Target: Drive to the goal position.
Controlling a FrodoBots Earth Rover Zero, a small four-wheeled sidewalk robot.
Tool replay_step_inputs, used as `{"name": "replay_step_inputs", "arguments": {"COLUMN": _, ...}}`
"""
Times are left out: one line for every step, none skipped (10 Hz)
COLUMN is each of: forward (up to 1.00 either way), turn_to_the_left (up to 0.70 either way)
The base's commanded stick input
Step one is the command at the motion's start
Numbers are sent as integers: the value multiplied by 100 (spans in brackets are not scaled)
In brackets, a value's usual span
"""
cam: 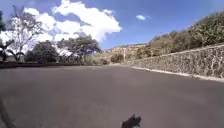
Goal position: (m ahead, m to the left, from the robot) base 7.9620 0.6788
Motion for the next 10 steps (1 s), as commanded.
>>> {"name": "replay_step_inputs", "arguments": {"forward": 50, "turn_to_the_left": 0}}
{"name": "replay_step_inputs", "arguments": {"forward": 50, "turn_to_the_left": 0}}
{"name": "replay_step_inputs", "arguments": {"forward": 50, "turn_to_the_left": 0}}
{"name": "replay_step_inputs", "arguments": {"forward": 50, "turn_to_the_left": 0}}
{"name": "replay_step_inputs", "arguments": {"forward": 50, "turn_to_the_left": 0}}
{"name": "replay_step_inputs", "arguments": {"forward": 50, "turn_to_the_left": 0}}
{"name": "replay_step_inputs", "arguments": {"forward": 50, "turn_to_the_left": 0}}
{"name": "replay_step_inputs", "arguments": {"forward": 50, "turn_to_the_left": 0}}
{"name": "replay_step_inputs", "arguments": {"forward": 50, "turn_to_the_left": 0}}
{"name": "replay_step_inputs", "arguments": {"forward": 50, "turn_to_the_left": 0}}
